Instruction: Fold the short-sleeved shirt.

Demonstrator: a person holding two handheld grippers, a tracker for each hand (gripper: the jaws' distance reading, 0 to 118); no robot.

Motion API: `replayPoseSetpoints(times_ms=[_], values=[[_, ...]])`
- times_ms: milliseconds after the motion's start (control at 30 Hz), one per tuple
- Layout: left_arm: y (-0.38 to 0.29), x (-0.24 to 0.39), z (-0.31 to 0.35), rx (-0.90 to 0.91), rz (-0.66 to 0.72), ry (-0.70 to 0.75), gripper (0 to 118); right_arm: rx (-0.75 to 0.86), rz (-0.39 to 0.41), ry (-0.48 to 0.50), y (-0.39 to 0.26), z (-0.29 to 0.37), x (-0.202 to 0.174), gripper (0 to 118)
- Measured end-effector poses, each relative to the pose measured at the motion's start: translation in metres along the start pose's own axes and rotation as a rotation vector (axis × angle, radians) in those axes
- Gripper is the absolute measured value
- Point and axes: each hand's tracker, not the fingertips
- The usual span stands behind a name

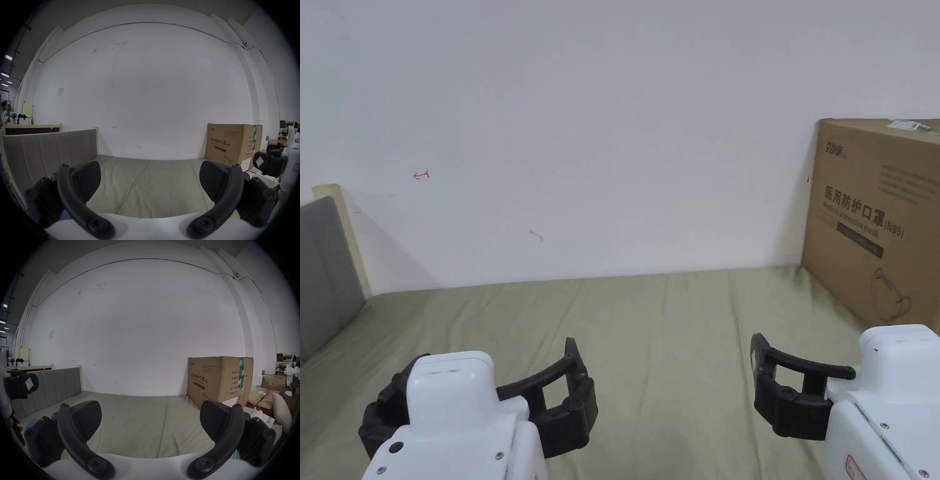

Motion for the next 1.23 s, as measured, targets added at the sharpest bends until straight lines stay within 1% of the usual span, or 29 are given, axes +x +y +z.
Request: replayPoseSetpoints(times_ms=[200, 400, 567, 667, 867, 1000, 1233], values=[[-0.003, 0.002, -0.004, -0.024, -0.008, -0.009, 118, -0.005, 0.006, 0.003, 0.000, -0.001, 0.000, 118], [0.000, 0.002, -0.005, -0.028, 0.002, -0.052, 118, -0.010, -0.012, -0.005, 0.000, 0.000, 0.003, 118], [0.001, 0.003, -0.007, -0.020, -0.019, -0.006, 118, -0.021, -0.002, -0.004, 0.001, -0.003, 0.002, 118], [0.002, 0.005, -0.010, -0.037, -0.040, -0.005, 118, -0.026, -0.008, 0.000, 0.002, -0.004, 0.002, 118], [0.005, 0.007, -0.011, -0.050, 0.003, -0.002, 118, -0.046, 0.008, 0.015, 0.002, -0.008, 0.001, 118], [0.004, 0.009, -0.014, -0.071, -0.017, 0.009, 118, -0.054, 0.000, 0.024, 0.001, -0.008, 0.001, 118], [0.000, 0.007, -0.016, -0.089, 0.042, 0.001, 118, -0.061, -0.006, 0.041, -0.003, -0.009, -0.001, 118]])
